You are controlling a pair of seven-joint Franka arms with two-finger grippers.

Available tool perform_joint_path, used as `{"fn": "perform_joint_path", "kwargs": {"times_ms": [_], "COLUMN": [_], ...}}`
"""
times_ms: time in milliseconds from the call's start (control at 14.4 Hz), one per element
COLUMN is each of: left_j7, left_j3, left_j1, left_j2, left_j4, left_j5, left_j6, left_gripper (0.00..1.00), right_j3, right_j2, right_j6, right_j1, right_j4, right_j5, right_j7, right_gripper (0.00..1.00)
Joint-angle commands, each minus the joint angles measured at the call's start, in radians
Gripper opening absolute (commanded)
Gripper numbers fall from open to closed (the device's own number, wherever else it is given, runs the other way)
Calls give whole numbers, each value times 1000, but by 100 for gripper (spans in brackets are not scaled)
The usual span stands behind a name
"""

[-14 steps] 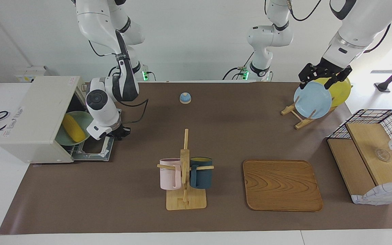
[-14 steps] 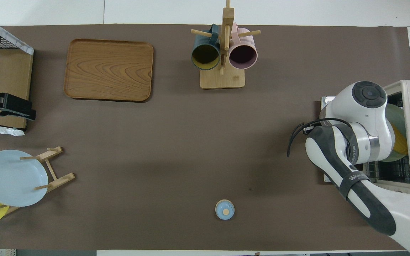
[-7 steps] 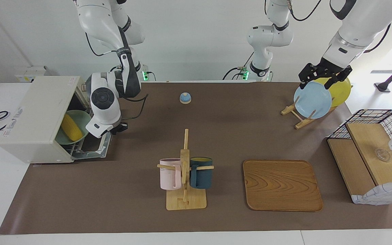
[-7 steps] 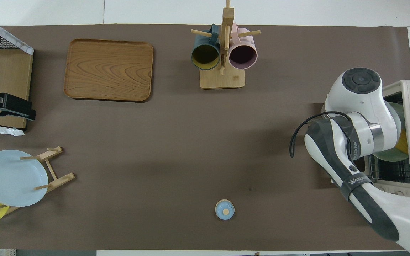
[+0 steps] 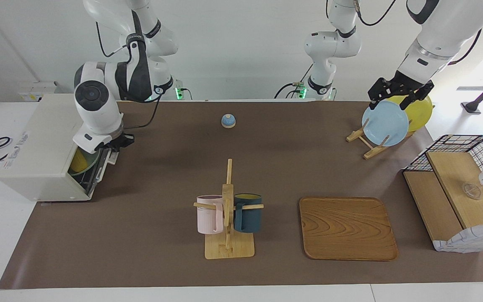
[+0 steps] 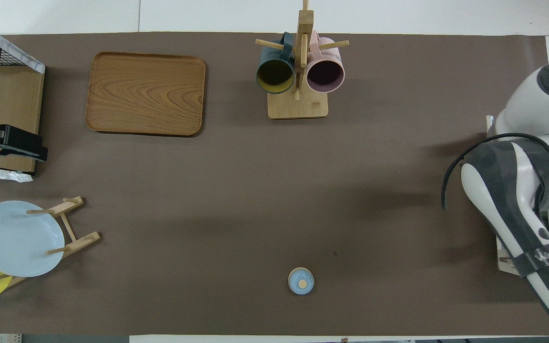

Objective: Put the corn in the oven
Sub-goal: 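Push the oven door shut with the right gripper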

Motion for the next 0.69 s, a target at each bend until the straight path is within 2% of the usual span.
{"fn": "perform_joint_path", "kwargs": {"times_ms": [0,208,347,486,625], "left_j7": [12,12,10,12,10], "left_j3": [2,2,2,2,2], "left_j1": [-1,-1,-1,-1,-1], "left_j2": [-25,-25,-25,-23,-25], "left_j4": [-25,-23,-23,-23,-23], "left_j5": [18,18,18,18,18], "left_j6": [4,4,4,4,4], "left_gripper": [100,100,100,100,100], "right_j3": [-16,-15,-9,-2,-2], "right_j2": [21,21,3,-11,-10], "right_j6": [33,20,-6,-80,-179], "right_j1": [-86,-135,-128,-114,-109], "right_j4": [-15,-13,-3,66,189], "right_j5": [-66,-65,-56,-33,50], "right_j7": [-107,-147,-149,-141,-140], "right_gripper": [0,2,9,20,37]}}
